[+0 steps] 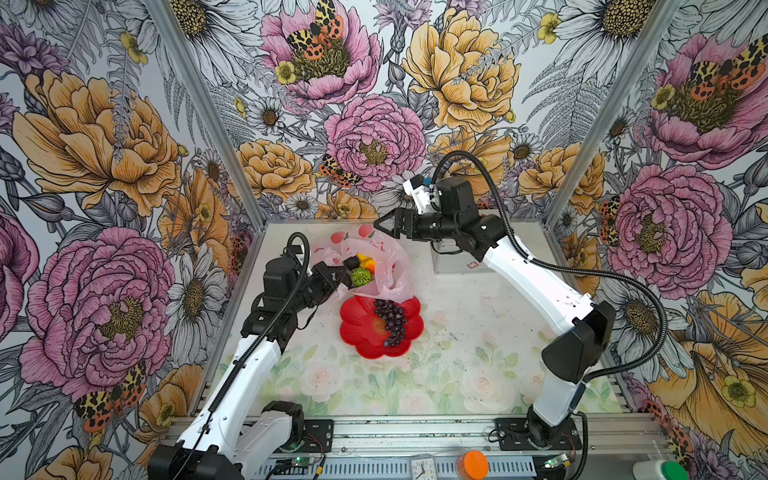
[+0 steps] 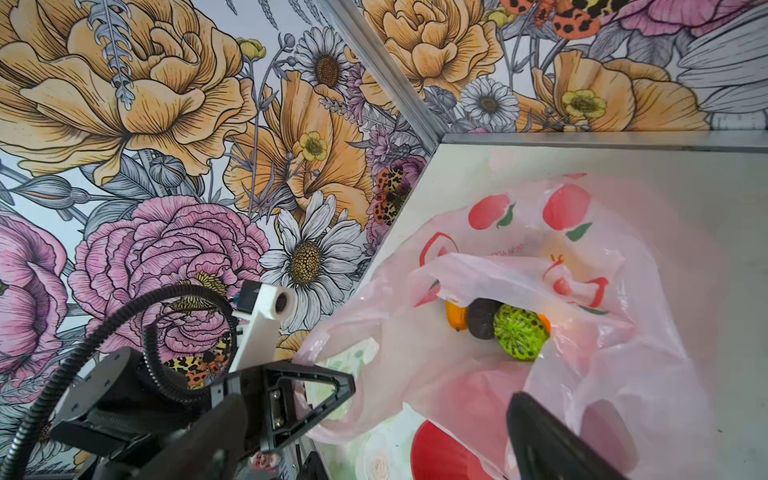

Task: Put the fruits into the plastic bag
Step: 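Withdraw the open right gripper up and out of the bag, then move the right gripper back over the dark grapes on the plate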

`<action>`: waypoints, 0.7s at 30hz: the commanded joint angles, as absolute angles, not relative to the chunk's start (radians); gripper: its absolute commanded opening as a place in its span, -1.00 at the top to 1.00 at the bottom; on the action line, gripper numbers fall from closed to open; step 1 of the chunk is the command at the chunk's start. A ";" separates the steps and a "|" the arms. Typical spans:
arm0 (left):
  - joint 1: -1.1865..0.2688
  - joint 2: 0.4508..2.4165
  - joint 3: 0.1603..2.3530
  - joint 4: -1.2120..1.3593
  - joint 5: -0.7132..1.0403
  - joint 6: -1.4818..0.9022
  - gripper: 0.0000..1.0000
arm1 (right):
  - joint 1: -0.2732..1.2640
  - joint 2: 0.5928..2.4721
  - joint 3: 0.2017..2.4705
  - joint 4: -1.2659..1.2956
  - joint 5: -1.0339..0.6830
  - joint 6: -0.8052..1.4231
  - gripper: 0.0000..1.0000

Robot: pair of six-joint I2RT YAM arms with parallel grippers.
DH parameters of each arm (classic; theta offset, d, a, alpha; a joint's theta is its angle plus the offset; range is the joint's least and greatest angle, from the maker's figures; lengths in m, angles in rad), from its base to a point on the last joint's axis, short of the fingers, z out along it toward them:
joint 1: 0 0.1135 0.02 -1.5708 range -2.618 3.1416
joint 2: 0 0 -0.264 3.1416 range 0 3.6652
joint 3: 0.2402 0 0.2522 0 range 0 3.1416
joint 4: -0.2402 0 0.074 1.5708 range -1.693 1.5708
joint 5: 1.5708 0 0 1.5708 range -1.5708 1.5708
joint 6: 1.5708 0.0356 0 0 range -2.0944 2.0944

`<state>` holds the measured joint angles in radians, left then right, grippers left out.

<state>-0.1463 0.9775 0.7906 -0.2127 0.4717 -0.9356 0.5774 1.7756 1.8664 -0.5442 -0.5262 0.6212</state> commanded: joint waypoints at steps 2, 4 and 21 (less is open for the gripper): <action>-0.144 0.957 0.794 -0.221 0.469 -0.920 1.00 | 0.565 1.676 1.699 -0.531 -0.467 0.526 -0.99; -0.143 0.956 0.792 -0.222 0.471 -0.923 1.00 | 0.569 1.611 1.621 -0.531 -0.420 0.468 -0.99; -0.152 0.977 0.797 -0.209 0.476 -0.937 1.00 | 0.712 1.524 1.396 -0.723 -0.181 0.341 -0.95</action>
<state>-0.1467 0.9775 0.7906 -0.2127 0.4717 -0.9367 0.6735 1.4979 1.4086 -0.6800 -0.2268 0.3565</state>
